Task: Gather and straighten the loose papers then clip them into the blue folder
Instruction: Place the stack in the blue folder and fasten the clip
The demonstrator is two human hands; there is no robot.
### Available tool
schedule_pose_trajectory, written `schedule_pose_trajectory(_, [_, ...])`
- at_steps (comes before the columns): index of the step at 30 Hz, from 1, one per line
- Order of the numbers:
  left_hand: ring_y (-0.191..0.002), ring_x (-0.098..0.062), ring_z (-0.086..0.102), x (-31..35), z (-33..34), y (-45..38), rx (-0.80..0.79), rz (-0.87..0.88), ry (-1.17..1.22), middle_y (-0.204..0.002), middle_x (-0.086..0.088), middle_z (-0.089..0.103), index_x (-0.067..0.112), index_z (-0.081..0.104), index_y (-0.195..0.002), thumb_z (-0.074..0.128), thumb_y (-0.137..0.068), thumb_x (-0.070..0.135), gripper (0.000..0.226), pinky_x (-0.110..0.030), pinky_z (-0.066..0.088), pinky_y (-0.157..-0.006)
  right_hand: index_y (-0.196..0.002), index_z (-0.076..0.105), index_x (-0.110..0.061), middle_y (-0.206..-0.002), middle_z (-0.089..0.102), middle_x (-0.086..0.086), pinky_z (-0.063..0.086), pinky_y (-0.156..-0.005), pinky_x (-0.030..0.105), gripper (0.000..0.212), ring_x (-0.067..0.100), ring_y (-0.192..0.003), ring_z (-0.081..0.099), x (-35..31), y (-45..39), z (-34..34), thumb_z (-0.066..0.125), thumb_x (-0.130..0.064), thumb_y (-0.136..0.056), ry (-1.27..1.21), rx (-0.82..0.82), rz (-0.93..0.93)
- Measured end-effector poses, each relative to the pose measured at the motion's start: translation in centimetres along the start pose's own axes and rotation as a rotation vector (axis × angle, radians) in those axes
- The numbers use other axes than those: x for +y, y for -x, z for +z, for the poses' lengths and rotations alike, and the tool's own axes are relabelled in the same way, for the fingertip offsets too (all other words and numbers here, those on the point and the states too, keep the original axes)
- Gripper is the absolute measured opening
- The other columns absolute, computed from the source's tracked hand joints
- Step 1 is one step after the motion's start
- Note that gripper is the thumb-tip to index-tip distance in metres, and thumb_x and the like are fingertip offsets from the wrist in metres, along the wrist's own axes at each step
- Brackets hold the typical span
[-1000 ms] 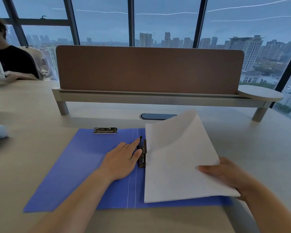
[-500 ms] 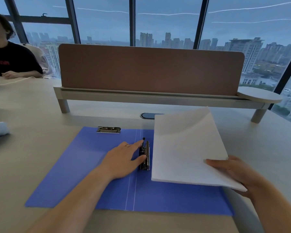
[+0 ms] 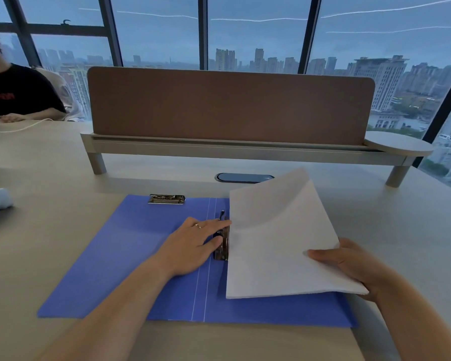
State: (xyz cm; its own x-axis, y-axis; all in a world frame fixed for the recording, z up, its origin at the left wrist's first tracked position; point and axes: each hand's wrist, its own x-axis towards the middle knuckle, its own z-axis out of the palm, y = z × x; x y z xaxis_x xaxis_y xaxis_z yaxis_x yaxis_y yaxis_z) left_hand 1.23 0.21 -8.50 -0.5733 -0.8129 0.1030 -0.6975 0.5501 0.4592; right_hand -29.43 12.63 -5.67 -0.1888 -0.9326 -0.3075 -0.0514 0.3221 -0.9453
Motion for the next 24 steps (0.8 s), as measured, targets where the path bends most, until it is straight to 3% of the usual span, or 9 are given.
schedule_pose_trajectory(2, [-0.137,-0.011,0.028,0.2,0.1,0.0,-0.02,0.015,-0.06,-0.152,0.024,0.038,0.058,0.027,-0.145,0.032,-0.1,0.056,0.045,-0.036,0.033,-0.112,-0.109,0.07,-0.001,-0.099,0.078,0.015,0.059,-0.067,0.036,0.022,0.031,-0.083,0.076,0.1,0.0,-0.1,0.066,-0.004,-0.088,0.0,-0.008,-0.008])
schedule_pose_trajectory(7, [-0.144,-0.016,0.023,0.8,0.6,0.0,-0.043,0.045,-0.195,-0.156,0.011,0.034,0.058,0.028,-0.142,0.016,-0.083,0.082,0.065,-0.048,0.017,-0.12,-0.109,0.07,0.0,-0.101,0.078,0.016,0.06,-0.064,0.034,0.023,0.031,-0.084,0.076,-0.1,0.1,-0.2,0.066,-0.004,-0.088,-0.015,-0.037,-0.026])
schedule_pose_trajectory(12, [-0.142,-0.017,0.03,0.6,1.2,-0.4,0.023,0.043,-0.219,-0.153,0.011,0.041,0.05,0.033,-0.138,0.025,-0.09,0.075,0.054,-0.05,0.023,-0.117,-0.11,0.071,-0.001,-0.104,0.077,0.018,0.06,-0.066,0.034,0.023,0.034,-0.09,0.075,-0.2,0.2,-0.2,0.065,-0.003,-0.087,-0.022,-0.083,-0.031])
schedule_pose_trajectory(17, [-0.142,-0.015,0.03,0.7,1.0,-0.1,0.032,0.025,-0.148,-0.151,0.015,0.042,0.048,0.023,-0.147,0.033,-0.091,0.07,0.061,-0.047,0.022,-0.119,-0.111,0.07,-0.002,-0.104,0.077,0.017,0.059,-0.064,0.033,0.036,0.032,-0.088,0.076,0.4,-0.2,0.0,0.078,-0.006,-0.076,-0.007,-0.113,-0.032])
schedule_pose_trajectory(20, [-0.142,-0.014,0.027,0.8,0.7,-0.1,0.026,-0.009,-0.058,-0.15,0.013,0.042,0.043,0.021,-0.151,0.047,-0.091,0.064,0.068,-0.04,0.021,-0.12,-0.11,0.07,0.0,-0.099,0.078,0.015,0.06,-0.064,0.031,0.031,0.029,-0.083,0.076,0.6,-0.6,0.1,0.076,-0.003,-0.08,0.026,-0.084,-0.048])
schedule_pose_trajectory(24, [-0.139,-0.006,0.035,-0.3,0.8,-0.4,0.057,-0.019,0.253,-0.146,0.02,0.045,0.052,0.026,-0.145,0.069,-0.077,0.058,0.081,-0.037,0.029,-0.117,-0.11,0.07,-0.004,-0.099,0.079,0.012,0.059,-0.085,0.046,0.049,0.032,-0.09,0.076,0.7,-1.0,0.3,0.079,-0.021,-0.064,0.143,-0.037,-0.08])
